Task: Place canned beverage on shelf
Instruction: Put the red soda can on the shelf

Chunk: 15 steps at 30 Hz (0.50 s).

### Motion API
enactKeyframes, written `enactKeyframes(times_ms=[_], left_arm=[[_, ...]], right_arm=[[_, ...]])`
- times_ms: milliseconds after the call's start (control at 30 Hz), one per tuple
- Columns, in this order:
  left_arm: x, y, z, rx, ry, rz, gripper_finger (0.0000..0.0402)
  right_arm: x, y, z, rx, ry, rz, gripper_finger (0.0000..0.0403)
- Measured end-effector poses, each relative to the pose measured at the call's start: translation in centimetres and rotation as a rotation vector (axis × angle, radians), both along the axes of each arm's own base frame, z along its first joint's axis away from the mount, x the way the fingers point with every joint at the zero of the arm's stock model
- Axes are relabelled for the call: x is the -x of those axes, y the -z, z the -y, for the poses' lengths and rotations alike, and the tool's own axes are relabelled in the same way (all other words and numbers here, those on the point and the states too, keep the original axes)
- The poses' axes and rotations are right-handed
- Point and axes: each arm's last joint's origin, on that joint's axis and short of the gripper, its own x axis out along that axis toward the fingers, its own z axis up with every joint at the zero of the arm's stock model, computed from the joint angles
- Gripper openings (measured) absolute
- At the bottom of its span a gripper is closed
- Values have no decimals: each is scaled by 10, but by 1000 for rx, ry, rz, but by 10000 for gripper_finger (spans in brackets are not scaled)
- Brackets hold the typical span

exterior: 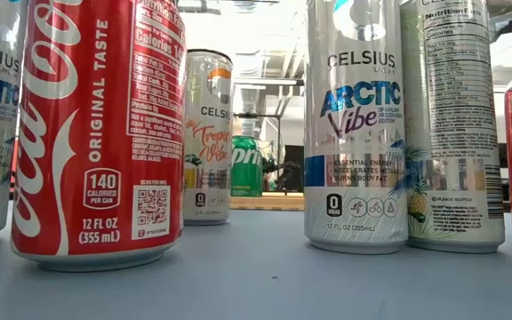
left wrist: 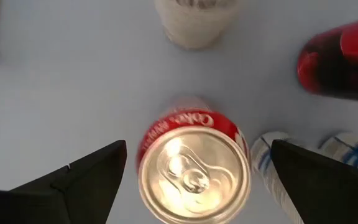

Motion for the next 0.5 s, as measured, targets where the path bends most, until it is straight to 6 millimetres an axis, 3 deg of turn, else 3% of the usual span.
enactKeyframes(times_ms=[500], left_arm=[[-1, 1, -1, 1, 21, 4, 327]], right_arm=[[2, 0, -4, 13, -31, -6, 376]])
